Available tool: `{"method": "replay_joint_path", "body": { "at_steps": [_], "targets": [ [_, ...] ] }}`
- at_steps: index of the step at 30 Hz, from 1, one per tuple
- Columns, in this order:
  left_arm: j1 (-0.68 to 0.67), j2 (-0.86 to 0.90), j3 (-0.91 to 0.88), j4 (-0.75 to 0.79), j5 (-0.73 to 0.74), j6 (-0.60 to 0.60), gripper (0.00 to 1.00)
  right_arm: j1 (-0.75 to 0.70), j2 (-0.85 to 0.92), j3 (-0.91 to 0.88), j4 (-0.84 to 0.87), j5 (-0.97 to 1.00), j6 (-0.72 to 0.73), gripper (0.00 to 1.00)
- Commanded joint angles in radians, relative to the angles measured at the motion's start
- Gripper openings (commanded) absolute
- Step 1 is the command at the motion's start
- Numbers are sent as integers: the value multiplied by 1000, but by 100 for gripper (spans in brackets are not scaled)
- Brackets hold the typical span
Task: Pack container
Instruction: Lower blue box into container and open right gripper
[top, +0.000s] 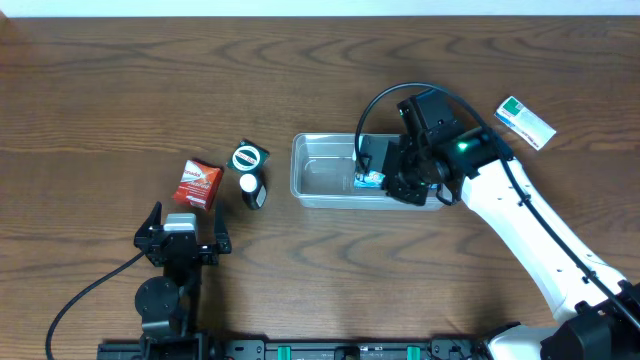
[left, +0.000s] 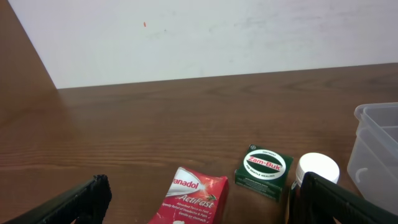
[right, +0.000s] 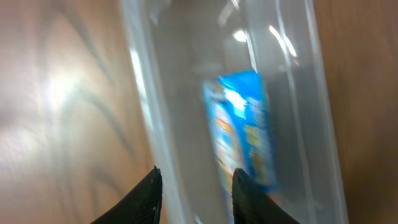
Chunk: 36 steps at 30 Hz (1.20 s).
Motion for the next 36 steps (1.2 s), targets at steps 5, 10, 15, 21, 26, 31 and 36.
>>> {"method": "replay_joint_path", "body": {
  "at_steps": [5,10,15,21,26,31,36],
  "targets": [
    [5,2,-21,-25,18,6,98,6,0,-3,69,-211,208,15],
    [5,2,-21,-25,18,6,98,6,1,-3,165,54,608,1],
    [5,2,-21,-25,18,6,98,6,14,-4,194,197,818,1],
    [5,2,-21,-25,18,6,98,6,84,-5,199,245,952,2],
    [5,2,-21,-25,18,6,98,6,148,-5,215,285,999,1],
    [5,2,-21,-25,18,6,98,6,159,-4,237,289,999,1],
    [5,2,-21,-25,18,6,98,5,159,-4,230,292,999,1]
  ]
}}
